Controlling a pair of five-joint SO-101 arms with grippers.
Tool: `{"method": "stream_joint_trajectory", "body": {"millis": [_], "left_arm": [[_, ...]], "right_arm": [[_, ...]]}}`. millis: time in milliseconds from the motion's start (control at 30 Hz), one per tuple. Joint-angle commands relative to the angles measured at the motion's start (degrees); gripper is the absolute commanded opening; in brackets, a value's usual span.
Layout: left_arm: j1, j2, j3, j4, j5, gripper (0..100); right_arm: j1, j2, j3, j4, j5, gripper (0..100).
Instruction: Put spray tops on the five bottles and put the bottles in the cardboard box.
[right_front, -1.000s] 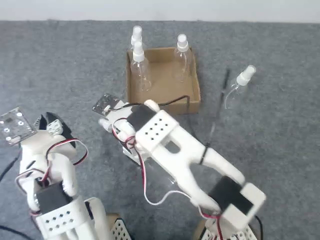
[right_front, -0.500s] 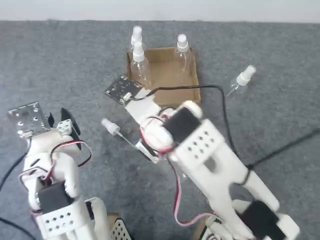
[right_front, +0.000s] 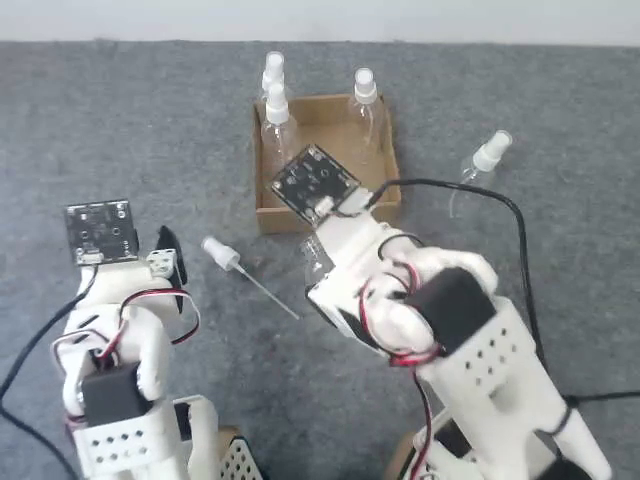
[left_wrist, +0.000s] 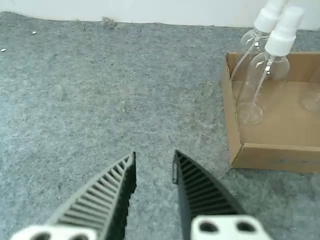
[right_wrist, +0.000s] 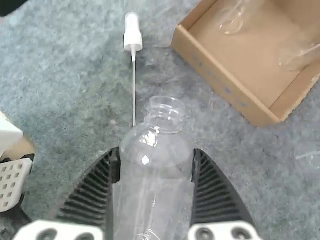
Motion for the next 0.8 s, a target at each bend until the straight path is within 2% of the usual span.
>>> {"method": "stream_joint_trajectory", "body": {"millis": [0,133,300,433,567,767], "left_arm": [[0.18,8.62,-5.93,0.7,-0.53,14],[0.18,23.56,-13.41,3.16,0.0,14],[0.35,38.77,-19.47,3.08,5.1,14],[4.22,47.21,-22.2,3.08,9.49,14],[8.79,53.8,-24.4,3.08,17.14,14],[9.41,61.89,-28.18,3.08,23.03,14]], "right_arm": [[0.84,-6.29,4.48,-6.11,0.79,0.9],[0.84,-9.63,10.55,-11.56,0.79,0.9],[0.84,-10.86,15.56,-16.04,0.79,0.9],[0.84,-10.86,18.2,-19.12,0.79,0.9],[0.84,-10.86,19.96,-21.05,0.79,0.9],[0.84,-10.77,20.66,-21.49,0.79,0.9]]}}
